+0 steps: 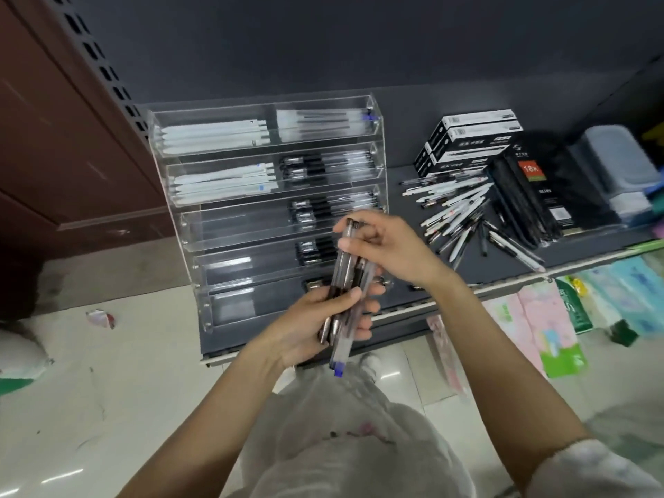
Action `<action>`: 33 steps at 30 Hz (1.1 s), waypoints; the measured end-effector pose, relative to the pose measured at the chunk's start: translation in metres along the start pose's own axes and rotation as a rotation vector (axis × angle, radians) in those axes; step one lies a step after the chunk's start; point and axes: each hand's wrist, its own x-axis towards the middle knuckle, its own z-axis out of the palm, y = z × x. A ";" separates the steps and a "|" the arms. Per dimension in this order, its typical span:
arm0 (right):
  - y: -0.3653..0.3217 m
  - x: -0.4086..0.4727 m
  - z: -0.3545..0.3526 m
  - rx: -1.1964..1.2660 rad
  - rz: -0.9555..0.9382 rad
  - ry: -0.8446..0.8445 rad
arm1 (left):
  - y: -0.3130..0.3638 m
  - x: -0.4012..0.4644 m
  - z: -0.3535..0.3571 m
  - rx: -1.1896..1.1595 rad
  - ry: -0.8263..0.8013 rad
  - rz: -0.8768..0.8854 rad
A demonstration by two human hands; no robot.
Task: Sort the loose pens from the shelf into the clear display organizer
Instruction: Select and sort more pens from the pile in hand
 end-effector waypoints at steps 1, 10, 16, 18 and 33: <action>-0.002 -0.001 -0.001 -0.006 -0.012 -0.019 | -0.001 -0.002 -0.001 0.020 -0.023 -0.010; -0.008 -0.013 -0.040 -0.036 -0.075 0.177 | -0.001 -0.007 -0.011 0.448 -0.004 0.006; -0.016 -0.032 -0.046 0.217 -0.229 0.690 | -0.007 0.004 -0.003 -0.121 0.285 0.361; -0.011 -0.038 -0.022 0.286 -0.230 0.706 | -0.004 0.010 0.007 -0.295 0.319 0.466; 0.030 -0.061 0.030 -0.647 -0.683 0.624 | 0.004 0.020 0.051 -0.693 0.289 0.561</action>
